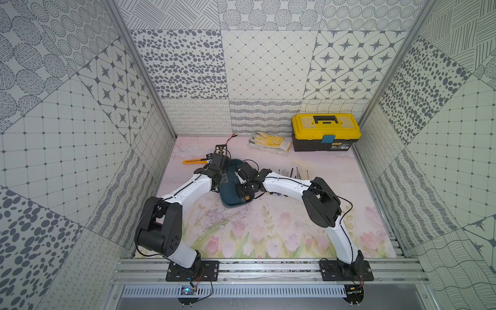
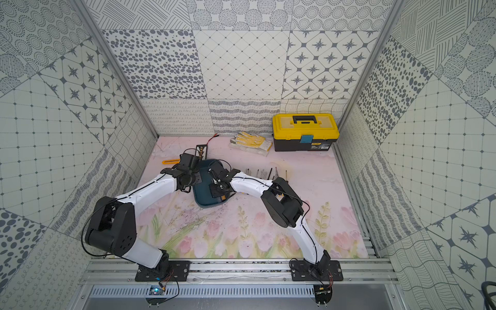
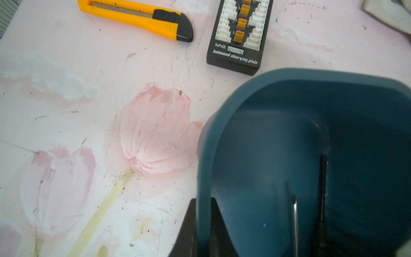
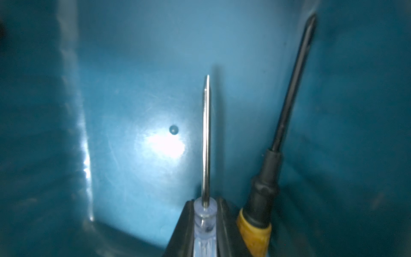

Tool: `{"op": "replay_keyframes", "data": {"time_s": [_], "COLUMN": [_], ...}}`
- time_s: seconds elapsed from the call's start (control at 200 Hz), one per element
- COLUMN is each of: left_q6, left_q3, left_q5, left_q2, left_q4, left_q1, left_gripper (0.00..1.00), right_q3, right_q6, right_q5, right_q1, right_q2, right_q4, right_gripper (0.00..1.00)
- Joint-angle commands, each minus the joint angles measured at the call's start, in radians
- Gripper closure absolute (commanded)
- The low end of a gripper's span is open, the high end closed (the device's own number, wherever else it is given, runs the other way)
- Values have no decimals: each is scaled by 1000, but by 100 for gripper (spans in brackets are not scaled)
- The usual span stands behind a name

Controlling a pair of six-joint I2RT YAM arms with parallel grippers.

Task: Take out the screwdriver from the storage box
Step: Pick up the screwdriver from the storage box, then place the screwdriver at the center of the board.

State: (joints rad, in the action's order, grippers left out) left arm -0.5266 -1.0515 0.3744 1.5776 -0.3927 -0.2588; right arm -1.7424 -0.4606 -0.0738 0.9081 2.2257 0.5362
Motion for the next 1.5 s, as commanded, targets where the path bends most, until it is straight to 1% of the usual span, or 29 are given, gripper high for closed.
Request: {"op": "replay_keyframes", "data": {"time_s": [0.0,0.41,0.54,0.856,0.971,0.986,1.071,1.246,1.386,1.496], "left_q6": [-4,-1,-1,-32,-33,-34,-37,-49,-53,-53], "left_q3": [-23,-20,-20,-27,-21,-21,-27,-22,-16,-15], "left_q5": [47,74,89,146,164,166,180,193,204,202], "left_q2": [7,6,5,8,6,6,4,-6,-17,-27], "left_q4": [8,-3,-10,-49,-49,-74,-88,-95,-96,-93], "left_q1": [7,9,9,10,15,16,21,28,32,32], "left_gripper": [100,100,100,100,100,100,100,100,100,100], "right_q3": [13,86,104,181,194,196,203,193,140,109], "right_q6": [7,15,24,24,21,19,8,-4,-4,-3], "right_q5": [5,31,57,105,107,107,109,98,91,91], "right_q1": [1,-7,-12,-62,-88,-91,-108,-126,-128,-128], "right_q2": [-74,-213,-260,-352,-346,-343,-335,-285,-220,-175], "right_q4": [-42,-105,-113,-148,-147,-148,-147,-141,-81,-68], "right_gripper": [100,100,100,100,100,100,100,100,100,100]}}
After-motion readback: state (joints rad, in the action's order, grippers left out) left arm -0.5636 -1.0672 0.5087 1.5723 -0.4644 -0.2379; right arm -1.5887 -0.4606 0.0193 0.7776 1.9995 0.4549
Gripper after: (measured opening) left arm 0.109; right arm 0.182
